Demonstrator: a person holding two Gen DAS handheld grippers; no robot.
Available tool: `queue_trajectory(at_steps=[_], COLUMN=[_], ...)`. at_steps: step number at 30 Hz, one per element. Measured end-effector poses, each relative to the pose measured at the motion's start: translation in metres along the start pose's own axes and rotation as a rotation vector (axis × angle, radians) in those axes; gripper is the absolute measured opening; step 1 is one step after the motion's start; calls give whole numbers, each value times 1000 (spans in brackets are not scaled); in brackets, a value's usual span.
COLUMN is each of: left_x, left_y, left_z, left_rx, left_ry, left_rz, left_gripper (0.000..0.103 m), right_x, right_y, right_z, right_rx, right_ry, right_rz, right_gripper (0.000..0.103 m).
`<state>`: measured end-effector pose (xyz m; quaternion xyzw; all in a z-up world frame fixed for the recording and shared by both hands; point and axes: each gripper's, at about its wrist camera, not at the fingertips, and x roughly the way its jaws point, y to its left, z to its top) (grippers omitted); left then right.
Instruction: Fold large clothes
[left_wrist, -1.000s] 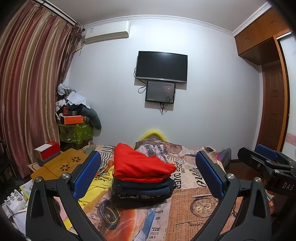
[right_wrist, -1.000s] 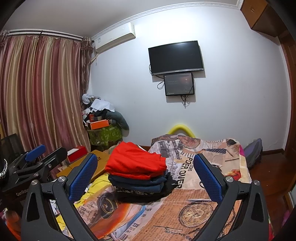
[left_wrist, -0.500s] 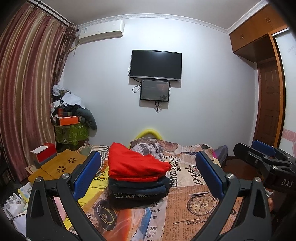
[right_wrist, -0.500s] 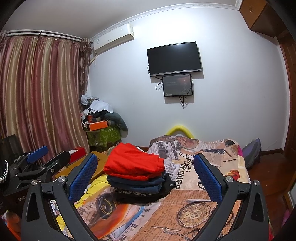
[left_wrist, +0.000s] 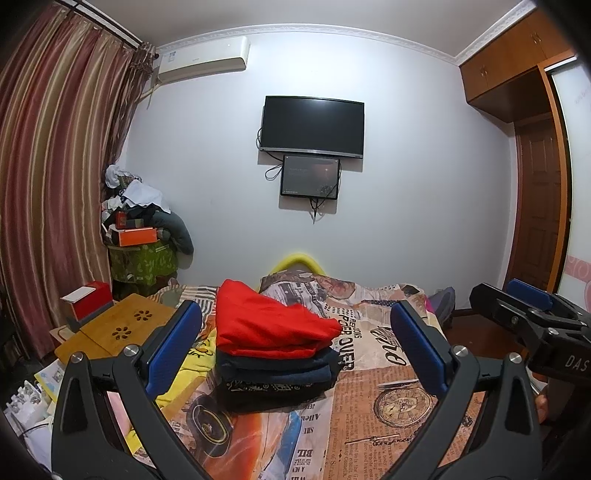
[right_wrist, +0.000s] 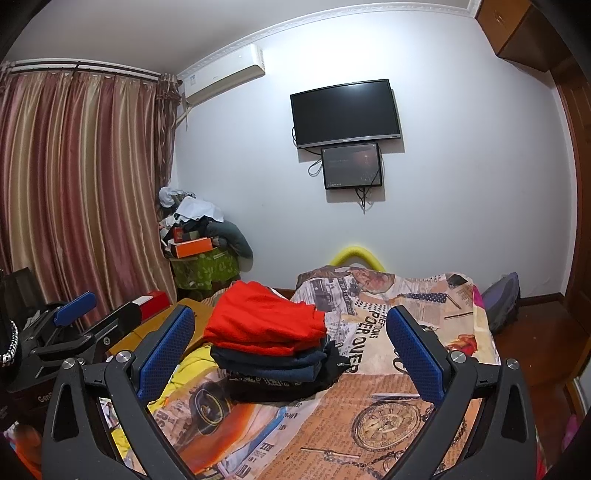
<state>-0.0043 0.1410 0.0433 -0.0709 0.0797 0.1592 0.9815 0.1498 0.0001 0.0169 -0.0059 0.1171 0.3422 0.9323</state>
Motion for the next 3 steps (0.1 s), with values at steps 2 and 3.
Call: queue_trajectory(at_steps=[2, 3], left_x=[0, 2], left_y=[3, 4], left_z=[0, 0], left_rx=[-9, -12], left_ry=[1, 4], left_rz=[1, 4], left_gripper=[102, 102], right_x=[1, 1], right_y=[0, 0], right_z=[0, 0], right_rx=[1, 0], right_ry=[1, 3], right_rz=[0, 0], right_gripper=[103, 103])
